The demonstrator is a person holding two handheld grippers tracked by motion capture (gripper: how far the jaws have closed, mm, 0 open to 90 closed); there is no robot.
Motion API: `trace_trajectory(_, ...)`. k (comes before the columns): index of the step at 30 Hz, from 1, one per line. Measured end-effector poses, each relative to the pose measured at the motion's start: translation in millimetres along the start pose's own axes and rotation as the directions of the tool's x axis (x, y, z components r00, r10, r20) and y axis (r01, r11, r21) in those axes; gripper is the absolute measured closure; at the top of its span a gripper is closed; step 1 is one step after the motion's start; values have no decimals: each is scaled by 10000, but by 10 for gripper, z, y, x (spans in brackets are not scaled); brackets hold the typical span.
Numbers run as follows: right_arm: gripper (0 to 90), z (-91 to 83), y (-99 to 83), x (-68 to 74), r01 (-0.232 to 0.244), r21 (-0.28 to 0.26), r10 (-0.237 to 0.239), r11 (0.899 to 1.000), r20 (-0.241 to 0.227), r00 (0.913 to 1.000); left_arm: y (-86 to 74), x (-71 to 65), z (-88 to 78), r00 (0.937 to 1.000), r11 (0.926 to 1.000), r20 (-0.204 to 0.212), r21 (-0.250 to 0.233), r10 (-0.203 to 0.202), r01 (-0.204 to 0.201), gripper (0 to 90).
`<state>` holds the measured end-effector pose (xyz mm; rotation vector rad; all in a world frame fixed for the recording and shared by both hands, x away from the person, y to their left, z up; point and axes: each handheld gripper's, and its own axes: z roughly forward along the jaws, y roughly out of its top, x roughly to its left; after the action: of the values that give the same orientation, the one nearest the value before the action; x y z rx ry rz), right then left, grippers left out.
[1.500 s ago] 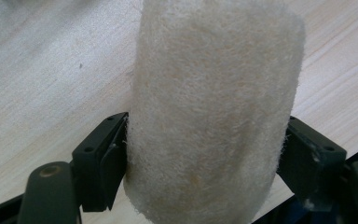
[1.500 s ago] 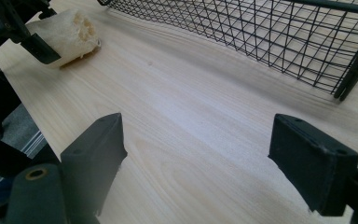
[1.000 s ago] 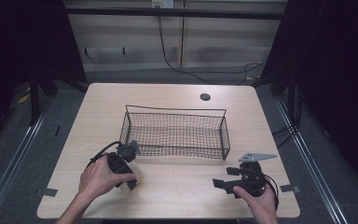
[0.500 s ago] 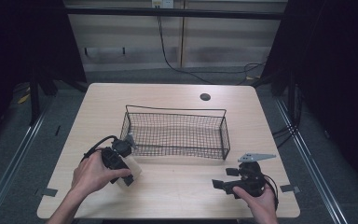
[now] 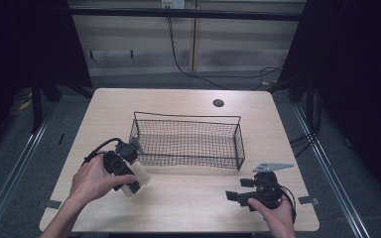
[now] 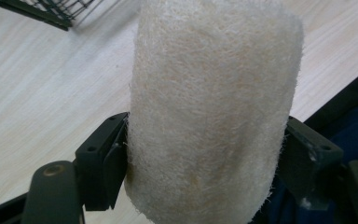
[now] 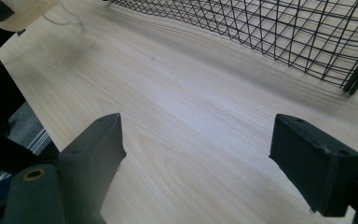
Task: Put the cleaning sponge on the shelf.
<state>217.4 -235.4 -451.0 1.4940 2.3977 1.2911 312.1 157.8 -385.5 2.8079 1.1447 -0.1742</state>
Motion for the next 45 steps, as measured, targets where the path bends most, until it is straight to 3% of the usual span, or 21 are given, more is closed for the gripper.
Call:
trace_trajectory(3, 168, 1, 0, -1, -3, 10, 3, 10000, -9, 10000, 3, 7, -27, 9998, 10000, 213, -48, 62, -61, 252)
trace_trajectory(15, 142, 10, 3, -13, -115, 69, 115, 9999, 3, 9999, -14, 42, -258, 9998, 9995, 50, -252, 183, -182, 253)
trace_trajectory(22, 142, 15, 5, -15, -159, 109, 160, 9998, -21, 9999, -42, 53, -349, 9995, 9993, 199, -289, 248, -242, 253)
trace_trajectory(27, 142, 15, 4, -15, -166, 116, 166, 9998, -8, 9999, -41, 60, -463, 9977, 9979, 357, -341, 571, -559, 253)
trace_trajectory(38, 143, 24, 3, -23, -190, 131, 190, 9997, -20, 9998, 58, 49, -573, 9966, 9973, 572, -467, 597, -570, 253)
trace_trajectory(45, 143, 26, 4, -22, -219, 178, 220, 9996, -12, 9998, 147, 83, -682, 9956, 9970, 829, -678, 430, -375, 254)
